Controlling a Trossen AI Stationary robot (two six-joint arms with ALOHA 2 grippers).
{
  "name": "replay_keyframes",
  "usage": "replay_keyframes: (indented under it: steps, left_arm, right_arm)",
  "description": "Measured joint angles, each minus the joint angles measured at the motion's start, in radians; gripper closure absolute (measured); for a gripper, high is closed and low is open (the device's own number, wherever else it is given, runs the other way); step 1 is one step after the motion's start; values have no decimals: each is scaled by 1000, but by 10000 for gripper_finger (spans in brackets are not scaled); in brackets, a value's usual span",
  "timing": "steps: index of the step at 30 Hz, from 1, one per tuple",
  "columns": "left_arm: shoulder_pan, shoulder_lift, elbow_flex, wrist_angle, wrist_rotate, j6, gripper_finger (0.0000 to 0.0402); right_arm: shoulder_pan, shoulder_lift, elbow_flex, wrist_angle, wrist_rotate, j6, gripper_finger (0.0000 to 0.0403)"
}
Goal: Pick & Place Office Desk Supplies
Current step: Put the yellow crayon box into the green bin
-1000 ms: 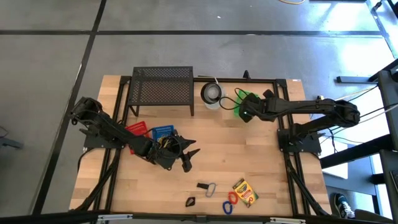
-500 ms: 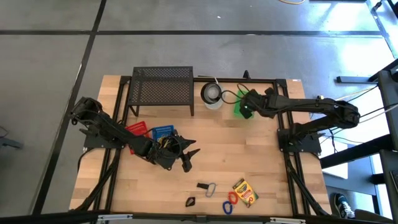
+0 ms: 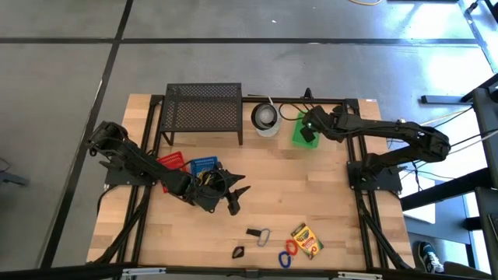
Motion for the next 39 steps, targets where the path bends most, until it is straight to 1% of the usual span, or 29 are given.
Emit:
replay_keyframes:
  steps: [4,6,15,18,28,33,37,39]
  left_arm:
    - [0,0,0,0,0,-1,214]
    - [0,0,0,0,0,-1,215]
    - [0,0,0,0,0,-2,214]
    - [0,0,0,0,0,-2,214]
    - [0,0,0,0,0,-4,214]
    - [0,0,0,0,18,-6,214]
    - [0,0,0,0,27,-21,214]
    - [0,0,0,1,27,-27,213]
  right_arm:
    - [-36,-3,3,5,-105,-55,393]
    - [-44,-3,4,9,-133,-72,393]
    - [-58,-1,2,2,-113,-73,393]
    - [-62,-1,1,1,-115,-73,386]
    - [-75,1,-2,14,-123,-75,324]
    - [-76,1,-2,17,-52,-75,295]
    - [-74,1,-2,17,-44,-83,281]
    - [-75,1,-2,17,-61,-96,279]
